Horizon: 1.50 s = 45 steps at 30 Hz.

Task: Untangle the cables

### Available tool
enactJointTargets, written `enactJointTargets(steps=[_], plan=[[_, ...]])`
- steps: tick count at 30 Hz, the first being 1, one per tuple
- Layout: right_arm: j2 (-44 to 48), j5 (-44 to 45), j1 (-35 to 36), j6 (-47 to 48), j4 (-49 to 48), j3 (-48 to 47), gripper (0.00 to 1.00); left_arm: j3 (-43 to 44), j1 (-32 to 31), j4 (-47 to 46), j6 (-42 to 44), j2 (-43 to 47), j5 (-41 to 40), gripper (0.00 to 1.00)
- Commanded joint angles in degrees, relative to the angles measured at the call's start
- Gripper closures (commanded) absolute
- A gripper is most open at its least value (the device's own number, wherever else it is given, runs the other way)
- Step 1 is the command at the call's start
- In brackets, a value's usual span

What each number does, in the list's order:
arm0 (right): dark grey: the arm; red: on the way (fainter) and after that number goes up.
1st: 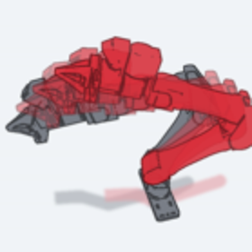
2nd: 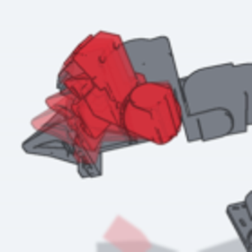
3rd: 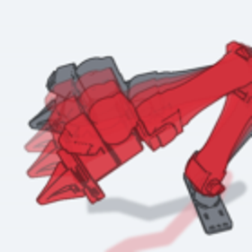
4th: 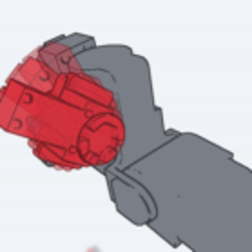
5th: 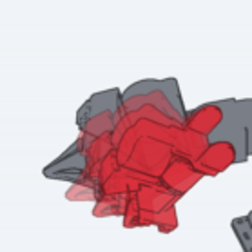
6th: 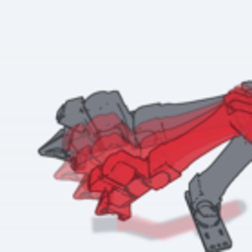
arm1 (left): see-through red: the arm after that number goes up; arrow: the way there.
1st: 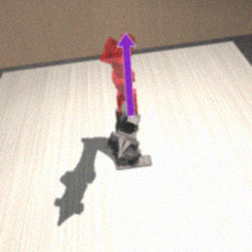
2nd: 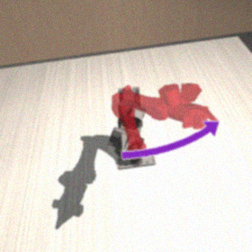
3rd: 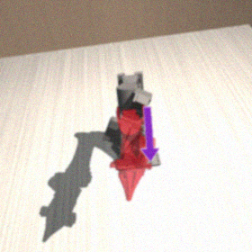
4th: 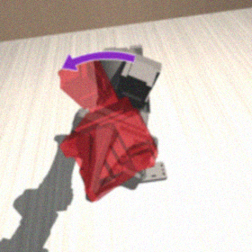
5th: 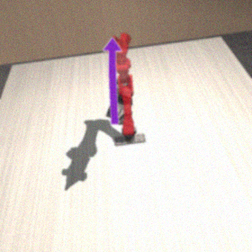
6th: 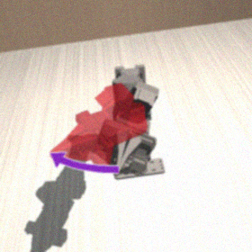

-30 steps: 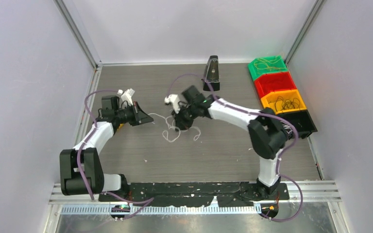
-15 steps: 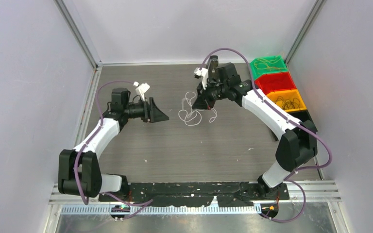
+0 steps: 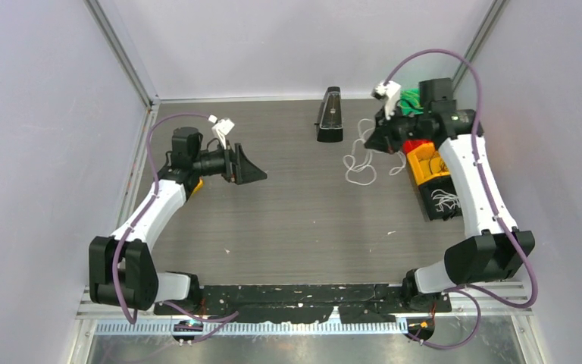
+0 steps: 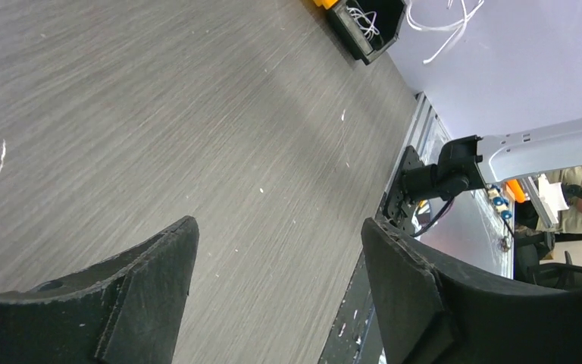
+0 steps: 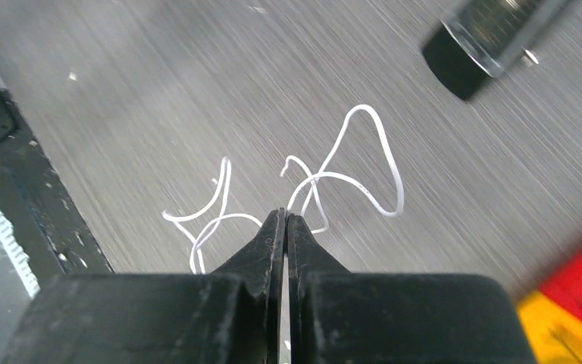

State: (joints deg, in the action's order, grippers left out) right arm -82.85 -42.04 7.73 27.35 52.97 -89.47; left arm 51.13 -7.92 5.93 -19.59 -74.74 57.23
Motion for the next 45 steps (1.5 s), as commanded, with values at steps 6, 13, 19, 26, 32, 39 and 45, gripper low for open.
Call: enactJointTargets(steps=[6, 13, 19, 26, 32, 39, 45], plan=[[-3.32, 2.50, -19.41, 13.76, 14.54, -13.38, 0.94, 8.04, -1.77, -1.71, 0.79, -5.01, 1.34, 0.01], [-11.08, -1.52, -29.58, 18.49, 16.47, -23.65, 0.95, 9.55, -3.96, -2.07, 2.52, -5.54, -1.20, 0.00], [-14.74, 3.83, -35.79, 36.57, 29.48, -29.38, 0.94, 6.52, -4.01, -3.13, 2.79, -4.72, -2.43, 0.00], [-12.72, 11.10, -40.12, 56.22, 28.67, -22.17, 0.94, 4.57, -3.94, -4.92, 0.83, -4.37, -2.82, 0.00], [-5.76, 15.56, -40.12, 67.79, 14.49, -5.85, 0.94, 4.40, -3.94, -4.45, 1.24, -4.32, -5.54, 0.00], [3.06, 19.33, -39.26, 75.46, -6.04, 16.89, 0.94, 2.99, -4.16, -2.78, 2.81, -2.47, -10.35, 0.01], [6.94, 20.54, -38.19, 78.97, -11.33, 27.12, 0.94, 2.67, -4.21, -0.59, 3.77, -1.84, -11.11, 0.00]])
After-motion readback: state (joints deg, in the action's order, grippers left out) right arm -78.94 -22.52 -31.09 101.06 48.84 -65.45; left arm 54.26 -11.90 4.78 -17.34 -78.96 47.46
